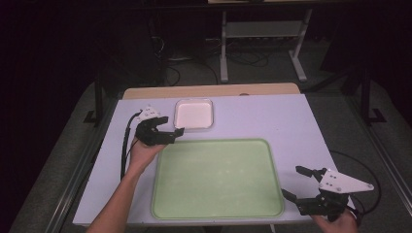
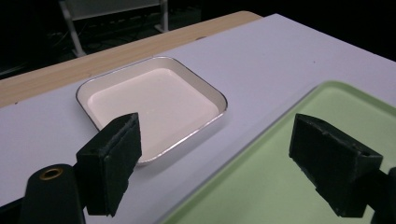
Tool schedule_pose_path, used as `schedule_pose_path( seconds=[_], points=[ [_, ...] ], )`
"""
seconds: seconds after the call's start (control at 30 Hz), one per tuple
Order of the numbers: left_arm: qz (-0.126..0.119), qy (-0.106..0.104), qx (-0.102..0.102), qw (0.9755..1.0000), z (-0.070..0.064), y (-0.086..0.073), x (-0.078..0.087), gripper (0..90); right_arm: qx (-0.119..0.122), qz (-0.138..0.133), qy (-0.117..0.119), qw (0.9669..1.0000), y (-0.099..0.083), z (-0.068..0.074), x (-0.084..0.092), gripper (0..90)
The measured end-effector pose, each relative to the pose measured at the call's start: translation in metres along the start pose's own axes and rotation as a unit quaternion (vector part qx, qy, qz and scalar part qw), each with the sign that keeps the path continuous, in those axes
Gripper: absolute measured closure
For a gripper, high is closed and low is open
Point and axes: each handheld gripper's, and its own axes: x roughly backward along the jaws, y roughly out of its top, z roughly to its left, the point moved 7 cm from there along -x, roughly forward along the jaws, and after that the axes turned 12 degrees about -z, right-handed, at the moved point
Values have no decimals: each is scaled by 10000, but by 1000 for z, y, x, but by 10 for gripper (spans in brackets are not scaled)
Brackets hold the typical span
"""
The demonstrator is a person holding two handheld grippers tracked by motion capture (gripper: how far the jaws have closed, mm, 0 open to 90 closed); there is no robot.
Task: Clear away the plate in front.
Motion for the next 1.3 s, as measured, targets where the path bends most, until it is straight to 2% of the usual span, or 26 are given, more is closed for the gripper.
schedule_pose_path(
  seconds=[0.13,0.37,0.5,0.53,0.77,0.87,0.9,0.93,1.1,1.17,1.23,1.3],
  points=[
    [-7,41,116,9999,6,4,-8,163,0,27,28,10000,-1,1,-1,142],
    [79,218,83,9997,19,12,-22,163,-15,37,34,10000,-1,0,-1,143],
    [164,320,258,9990,29,15,-32,163,5,23,4,10000,0,0,1,142],
    [181,405,311,9985,35,16,-36,163,2,-12,-9,10000,1,1,2,142],
    [339,575,400,9970,50,16,-51,166,14,23,17,10000,0,1,1,142],
    [355,702,504,9956,60,15,-57,165,19,38,24,10000,-1,0,0,142],
    [310,795,637,9943,66,15,-60,165,39,60,25,10000,-1,0,-1,142],
    [310,795,637,9943,66,15,-60,165,39,60,25,10000,-1,0,-1,142],
    [500,1047,713,9907,81,10,-65,166,50,57,3,10000,-1,0,-1,143],
    [500,1207,700,9890,85,7,-68,179,45,55,1,10000,-1,0,-1,142],
    [479,1268,917,9865,87,2,-74,195,35,60,15,10000,-1,0,-2,143],
    [518,1315,877,9861,87,-1,-78,269,40,72,34,10000,-1,1,-4,143]
  ],
)
